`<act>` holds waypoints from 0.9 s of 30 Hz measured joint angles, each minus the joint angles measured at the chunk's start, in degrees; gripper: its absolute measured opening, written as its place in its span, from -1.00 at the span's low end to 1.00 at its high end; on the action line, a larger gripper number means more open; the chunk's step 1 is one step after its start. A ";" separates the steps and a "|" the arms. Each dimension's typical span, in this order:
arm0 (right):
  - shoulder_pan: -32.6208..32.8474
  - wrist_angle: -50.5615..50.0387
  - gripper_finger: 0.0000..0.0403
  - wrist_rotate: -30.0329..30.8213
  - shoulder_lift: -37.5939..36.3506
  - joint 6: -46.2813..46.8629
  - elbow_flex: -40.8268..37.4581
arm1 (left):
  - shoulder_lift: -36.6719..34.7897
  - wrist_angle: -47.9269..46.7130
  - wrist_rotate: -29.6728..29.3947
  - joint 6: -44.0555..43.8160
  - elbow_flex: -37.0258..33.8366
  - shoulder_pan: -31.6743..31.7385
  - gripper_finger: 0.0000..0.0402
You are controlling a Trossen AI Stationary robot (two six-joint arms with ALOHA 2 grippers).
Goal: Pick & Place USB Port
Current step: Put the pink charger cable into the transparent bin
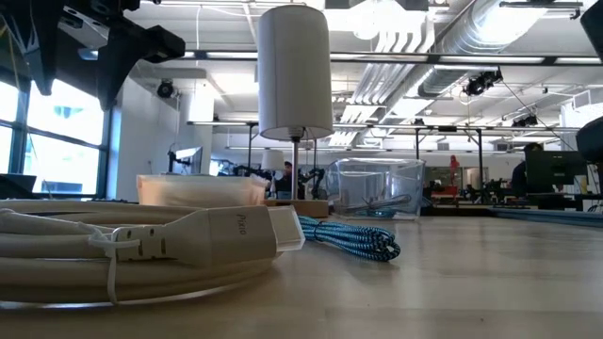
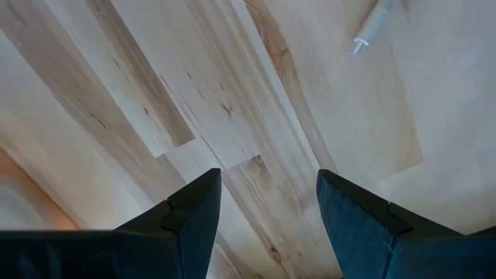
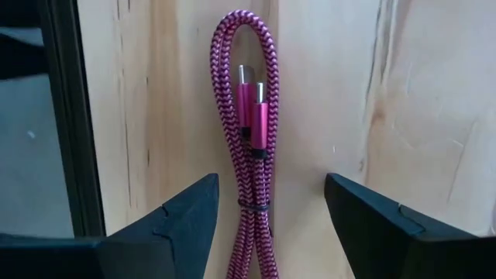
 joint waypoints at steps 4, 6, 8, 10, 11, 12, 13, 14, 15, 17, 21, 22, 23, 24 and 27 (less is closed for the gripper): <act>0.02 1.66 0.14 1.24 -0.04 4.07 -2.22 | 0.00 -0.13 0.02 0.54 0.00 0.00 0.04; 0.02 1.74 0.12 1.74 -0.08 5.39 -2.87 | 0.00 -0.13 0.03 0.90 0.00 0.00 0.04; -0.02 1.68 0.05 2.02 -0.08 5.70 -3.06 | 0.00 -0.13 -0.03 0.90 0.00 0.01 0.04; -0.01 1.75 -0.03 2.64 -0.04 5.68 -3.09 | 0.00 -0.11 -0.03 1.01 0.00 0.07 0.04; 0.00 2.17 -0.08 2.87 -0.01 5.63 -3.11 | 0.00 -0.10 -0.04 1.13 0.00 0.07 0.04; 0.00 2.48 -0.13 2.79 0.01 5.29 -3.15 | 0.00 -0.10 -0.05 1.31 0.00 0.07 0.04; 0.00 2.83 -0.17 2.50 0.02 5.04 -3.22 | 0.00 -0.11 -0.05 1.56 0.00 0.07 0.04; -0.02 3.11 -0.20 1.98 0.03 4.93 -3.28 | 0.00 -0.11 -0.05 1.94 0.00 0.07 0.04; 0.05 3.37 -0.24 1.45 0.03 4.89 -3.34 | 0.00 -0.09 -0.05 2.51 0.00 0.07 0.04; 0.23 3.76 -0.29 0.59 0.03 4.89 -3.34 | 0.00 -0.11 -0.12 3.47 0.00 0.07 0.04; 0.73 2.65 -0.34 1.57 0.08 6.89 -3.28 | 0.00 -0.07 -1.41 4.37 0.00 0.07 0.04; 0.74 2.11 -0.36 1.65 0.10 7.72 -3.22 | 0.00 -0.07 -2.14 4.33 0.00 0.08 0.04; 0.69 1.37 -0.40 1.60 0.12 7.97 -3.19 | 0.00 -0.05 -2.55 4.29 0.00 0.08 0.04; 0.66 0.95 -0.45 1.58 0.12 7.95 -3.19 | 0.00 -0.05 -2.67 4.19 0.00 0.09 0.04; 0.62 -0.05 -0.70 2.08 0.14 8.01 -3.17 | 0.00 -0.05 -2.65 4.11 0.00 0.09 0.04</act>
